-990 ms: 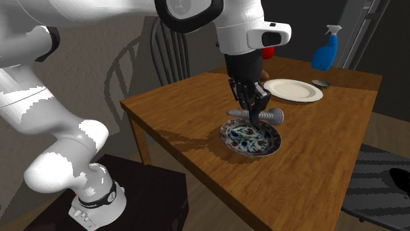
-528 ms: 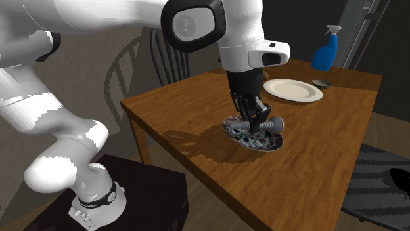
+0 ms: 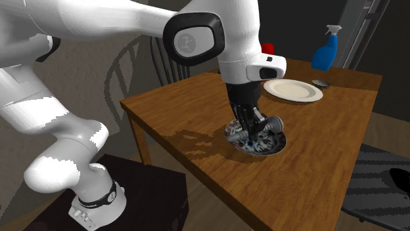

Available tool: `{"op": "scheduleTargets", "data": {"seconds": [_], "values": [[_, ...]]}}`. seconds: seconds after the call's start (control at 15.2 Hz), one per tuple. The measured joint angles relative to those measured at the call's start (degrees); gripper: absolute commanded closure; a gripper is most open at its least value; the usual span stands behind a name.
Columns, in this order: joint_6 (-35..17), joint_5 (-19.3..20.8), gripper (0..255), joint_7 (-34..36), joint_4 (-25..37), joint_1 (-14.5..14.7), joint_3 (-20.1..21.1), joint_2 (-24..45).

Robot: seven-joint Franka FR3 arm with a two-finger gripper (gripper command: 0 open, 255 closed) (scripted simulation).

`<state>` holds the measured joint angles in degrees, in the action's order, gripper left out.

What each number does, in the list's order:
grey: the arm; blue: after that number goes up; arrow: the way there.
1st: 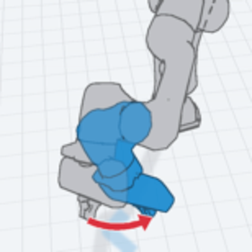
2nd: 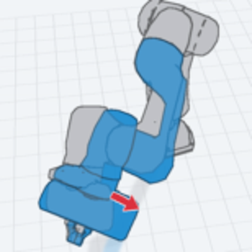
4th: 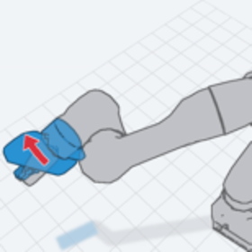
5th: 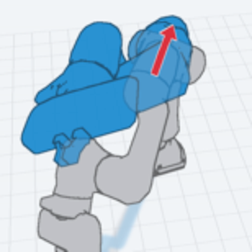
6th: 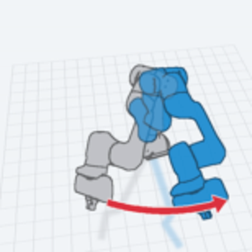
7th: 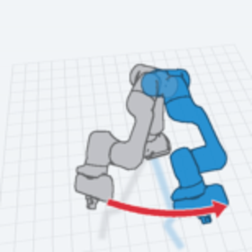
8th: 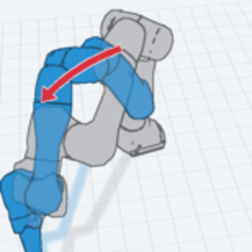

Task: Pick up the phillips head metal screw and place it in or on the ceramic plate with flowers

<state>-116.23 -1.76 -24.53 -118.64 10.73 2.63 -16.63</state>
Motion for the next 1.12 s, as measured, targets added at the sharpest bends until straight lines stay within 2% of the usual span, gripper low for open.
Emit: {"op": "scheduleTargets", "data": {"seconds": [0.13, 0.2, 0.59, 0.92, 1.12], "values": [[0.0, 0.0, 255, 0.0, 0.0, 0.0, 0.0, 0.0], [0.0, 0.0, 0, 0.0, -0.1, 0.0, 0.0, 0.0], [-0.1, 0.0, 0, 0.0, -0.1, 0.0, 0.0, 0.0], [6.2, 0.0, 0, 0.2, 4.8, 0.0, 0.0, -1.5], [6.9, 0.0, 0, 0.0, 5.3, 0.0, -0.1, -1.6]]}}
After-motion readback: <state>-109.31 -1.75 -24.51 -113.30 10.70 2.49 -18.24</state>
